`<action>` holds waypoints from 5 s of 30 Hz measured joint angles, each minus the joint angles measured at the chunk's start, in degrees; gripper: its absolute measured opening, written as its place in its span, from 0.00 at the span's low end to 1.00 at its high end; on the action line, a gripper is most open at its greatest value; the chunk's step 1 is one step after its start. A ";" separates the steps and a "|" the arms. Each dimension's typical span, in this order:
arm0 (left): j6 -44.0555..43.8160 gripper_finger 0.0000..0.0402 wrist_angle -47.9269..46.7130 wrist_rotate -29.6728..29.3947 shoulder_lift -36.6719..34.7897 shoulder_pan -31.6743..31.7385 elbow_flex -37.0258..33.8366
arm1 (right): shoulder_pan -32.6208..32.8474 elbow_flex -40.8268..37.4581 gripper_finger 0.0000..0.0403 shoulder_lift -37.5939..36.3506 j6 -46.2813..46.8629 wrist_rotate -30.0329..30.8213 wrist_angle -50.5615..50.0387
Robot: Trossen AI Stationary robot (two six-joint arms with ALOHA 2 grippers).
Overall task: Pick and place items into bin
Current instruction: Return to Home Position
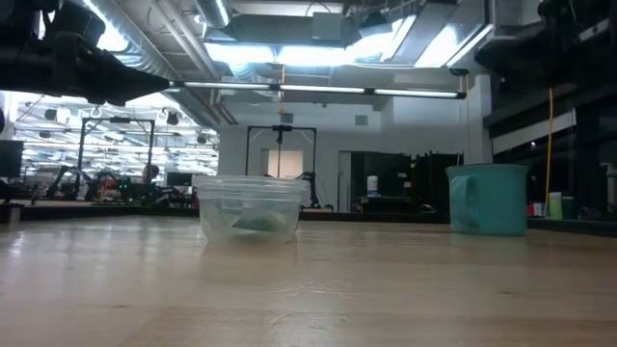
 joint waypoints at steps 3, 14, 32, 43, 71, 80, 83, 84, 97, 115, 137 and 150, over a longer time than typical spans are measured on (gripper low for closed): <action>-0.53 0.01 0.00 0.42 0.01 -0.02 0.00 | 0.00 -1.10 0.00 -0.25 1.13 0.02 -0.27; -5.15 0.01 -0.02 0.55 0.02 -0.02 0.00 | -0.04 -1.79 0.00 -0.21 -2.36 0.00 -0.21; -5.44 0.02 -0.02 0.63 0.02 -0.02 0.00 | -0.13 -4.06 0.00 -0.40 -4.42 -0.48 6.08; -5.42 0.02 -0.02 0.63 0.02 -0.01 0.00 | -0.13 -4.28 0.06 -0.27 7.13 -0.68 4.18; -5.42 0.02 -0.02 0.61 0.02 -0.02 0.00 | 6.01 -4.28 0.06 -11.29 7.99 -2.66 -10.53; -5.42 0.01 -0.02 0.60 0.02 -0.01 0.00 | 6.03 -4.28 0.06 -15.94 6.88 -5.88 -17.58; -5.40 0.01 -0.02 0.61 0.02 0.01 0.00 | 6.03 -4.28 0.06 -16.54 6.91 -5.90 -18.75; -5.41 0.01 -0.02 0.59 0.02 0.00 0.00 | 6.03 -4.28 0.06 -16.56 7.10 -5.88 -18.74; -5.40 0.01 -0.02 0.59 0.02 0.00 0.00 | 6.03 -4.28 0.06 -16.58 6.90 -5.84 -18.66; -5.40 0.02 -0.02 0.59 0.02 -0.02 0.00 | 6.03 -4.28 0.06 -16.58 6.90 -5.81 -18.61; -5.41 0.01 -0.01 0.59 0.01 0.00 0.00 | 6.03 -4.28 0.06 -16.58 6.88 -5.79 -18.61; -5.40 0.01 -0.01 0.61 0.02 0.01 0.00 | 6.03 -4.28 0.06 -16.58 6.88 -5.79 -18.61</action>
